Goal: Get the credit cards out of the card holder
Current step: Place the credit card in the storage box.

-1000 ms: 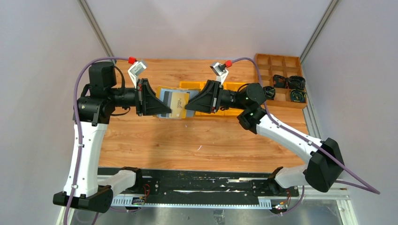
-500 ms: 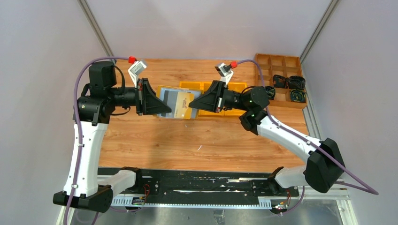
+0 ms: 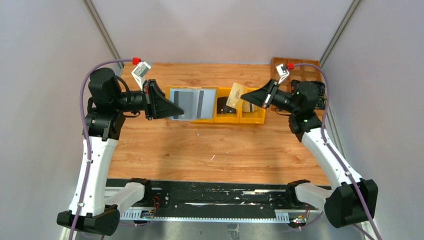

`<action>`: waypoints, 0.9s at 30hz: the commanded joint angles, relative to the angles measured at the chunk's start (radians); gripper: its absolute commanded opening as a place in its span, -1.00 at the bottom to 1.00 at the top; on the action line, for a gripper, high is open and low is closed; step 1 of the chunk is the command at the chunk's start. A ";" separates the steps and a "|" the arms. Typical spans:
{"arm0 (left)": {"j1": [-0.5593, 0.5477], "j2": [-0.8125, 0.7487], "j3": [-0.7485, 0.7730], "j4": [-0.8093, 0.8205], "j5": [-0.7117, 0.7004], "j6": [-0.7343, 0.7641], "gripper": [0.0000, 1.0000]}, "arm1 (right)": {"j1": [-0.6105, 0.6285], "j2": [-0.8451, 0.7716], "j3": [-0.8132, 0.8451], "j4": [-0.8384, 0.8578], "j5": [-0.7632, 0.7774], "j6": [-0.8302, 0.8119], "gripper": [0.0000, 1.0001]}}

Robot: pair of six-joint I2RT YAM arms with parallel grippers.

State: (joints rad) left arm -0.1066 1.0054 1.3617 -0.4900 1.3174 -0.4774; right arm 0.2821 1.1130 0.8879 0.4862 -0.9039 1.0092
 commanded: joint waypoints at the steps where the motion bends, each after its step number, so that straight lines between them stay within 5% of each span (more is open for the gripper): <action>1: 0.005 -0.020 0.001 0.067 0.036 -0.061 -1.00 | -0.120 -0.007 0.102 -0.578 0.105 -0.405 -1.00; 6: 0.005 -0.027 0.023 -0.004 0.015 0.020 -1.00 | -0.168 0.129 0.181 -0.786 0.366 -0.604 -1.00; 12: 0.005 0.021 0.165 -0.444 -0.167 0.405 -1.00 | -0.175 0.353 0.284 -0.803 0.552 -0.691 -1.00; 15: 0.005 0.036 0.193 -0.557 -0.268 0.503 -1.00 | -0.175 0.463 0.355 -0.822 0.573 -0.711 -1.00; 27: 0.005 -0.013 0.101 -0.575 -0.280 0.521 -1.00 | -0.142 0.792 0.545 -0.781 0.436 -0.680 -1.00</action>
State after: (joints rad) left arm -0.1066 1.0218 1.5024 -1.0447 1.0477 0.0147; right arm 0.1238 1.8576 1.3933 -0.3096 -0.4042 0.3157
